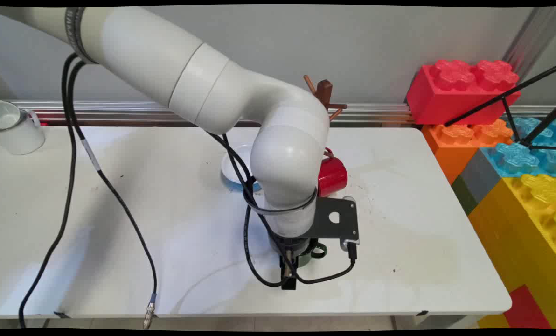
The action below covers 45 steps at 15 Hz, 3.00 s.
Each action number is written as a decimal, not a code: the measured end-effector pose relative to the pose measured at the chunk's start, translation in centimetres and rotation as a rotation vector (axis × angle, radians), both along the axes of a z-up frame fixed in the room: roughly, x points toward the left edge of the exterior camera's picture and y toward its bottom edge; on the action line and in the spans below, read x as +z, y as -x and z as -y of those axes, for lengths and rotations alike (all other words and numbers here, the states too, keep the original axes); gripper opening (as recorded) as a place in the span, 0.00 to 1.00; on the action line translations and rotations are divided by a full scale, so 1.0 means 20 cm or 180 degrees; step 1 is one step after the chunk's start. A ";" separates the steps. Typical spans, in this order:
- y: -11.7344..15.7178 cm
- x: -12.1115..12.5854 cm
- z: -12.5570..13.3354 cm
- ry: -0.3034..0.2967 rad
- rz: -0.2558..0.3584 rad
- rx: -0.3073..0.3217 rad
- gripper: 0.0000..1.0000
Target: Pick up the red mug from the rack
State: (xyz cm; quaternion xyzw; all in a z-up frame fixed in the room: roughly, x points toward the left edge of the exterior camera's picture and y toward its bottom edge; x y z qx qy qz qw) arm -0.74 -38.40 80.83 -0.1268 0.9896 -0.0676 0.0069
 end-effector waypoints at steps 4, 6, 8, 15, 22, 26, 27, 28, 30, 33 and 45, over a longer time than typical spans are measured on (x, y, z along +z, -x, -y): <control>-0.01 0.02 0.02 0.0007 -0.0099 0.0086 1.00; -0.03 0.07 0.03 0.0014 -0.0154 0.0170 1.00; -0.07 0.14 0.03 0.0022 -0.0218 0.0243 1.00; -0.24 0.45 0.04 0.0204 -0.0764 0.0631 1.00; -0.45 0.52 0.07 0.0547 -0.1426 0.1378 1.00; -0.58 0.39 0.06 0.0646 -0.1700 0.1738 1.00; -0.61 0.34 0.05 0.0657 -0.1755 0.1821 1.00; -0.63 0.31 0.05 0.0660 -0.1809 0.1883 1.00; -0.67 0.23 0.03 0.0642 -0.1962 0.2003 1.00; -0.70 0.15 0.03 0.0598 -0.2199 0.2138 1.00; -0.72 0.05 0.07 0.0650 -0.2951 0.2467 1.00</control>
